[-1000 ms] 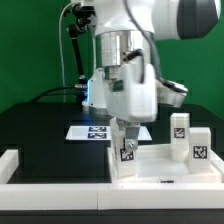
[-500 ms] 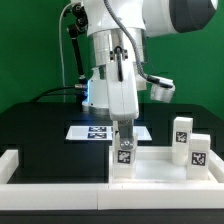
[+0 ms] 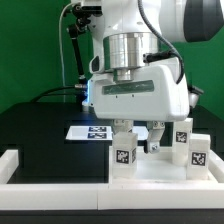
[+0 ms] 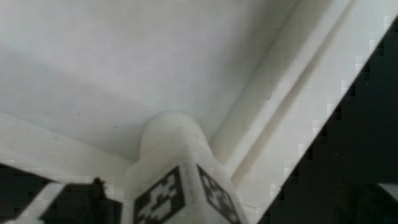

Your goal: Assemble square table

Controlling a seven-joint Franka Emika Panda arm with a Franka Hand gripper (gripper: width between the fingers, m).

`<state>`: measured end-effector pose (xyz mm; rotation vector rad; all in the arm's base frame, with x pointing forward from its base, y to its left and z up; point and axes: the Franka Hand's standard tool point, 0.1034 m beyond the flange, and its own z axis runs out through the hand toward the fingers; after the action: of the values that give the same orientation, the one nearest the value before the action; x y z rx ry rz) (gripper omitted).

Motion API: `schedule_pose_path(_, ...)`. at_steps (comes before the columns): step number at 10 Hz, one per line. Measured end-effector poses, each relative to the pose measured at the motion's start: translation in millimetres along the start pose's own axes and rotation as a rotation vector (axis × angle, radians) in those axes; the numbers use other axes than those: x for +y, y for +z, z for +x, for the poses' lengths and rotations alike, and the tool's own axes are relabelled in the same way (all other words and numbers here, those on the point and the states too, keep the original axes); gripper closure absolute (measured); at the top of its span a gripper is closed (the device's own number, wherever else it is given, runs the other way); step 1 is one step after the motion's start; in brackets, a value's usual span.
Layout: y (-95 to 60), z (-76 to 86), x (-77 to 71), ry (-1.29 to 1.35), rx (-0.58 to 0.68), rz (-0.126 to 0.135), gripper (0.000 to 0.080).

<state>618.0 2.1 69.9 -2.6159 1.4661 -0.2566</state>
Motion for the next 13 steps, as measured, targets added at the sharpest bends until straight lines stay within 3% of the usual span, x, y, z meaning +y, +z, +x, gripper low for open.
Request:
schedule_pose_path(2, 0.1, 0.9, 0.6, -0.114, 0.002, -0.003, 0.0151)
schedule_pose_path(3, 1.9, 5.3, 2.3, -0.443, -0.021, -0.044, 0.0151)
schedule_pose_path(4, 3.0, 10.1, 0.4, -0.546, -0.041, -0.060, 0.0151)
schedule_pose_path(6, 3.2, 10.8, -0.2, -0.497, -0.030, -0.058, 0.0179)
schedule_pose_path(8, 3.4, 10.9, 0.0, -0.391, -0.027, -0.059, 0.0510)
schedule_pose_path(11, 3.8, 10.5, 0.2, -0.161, -0.027, -0.066, 0.0508)
schedule_pose_path(13, 3.8, 7.0, 4.0, 0.150, -0.059, -0.107, 0.0508)
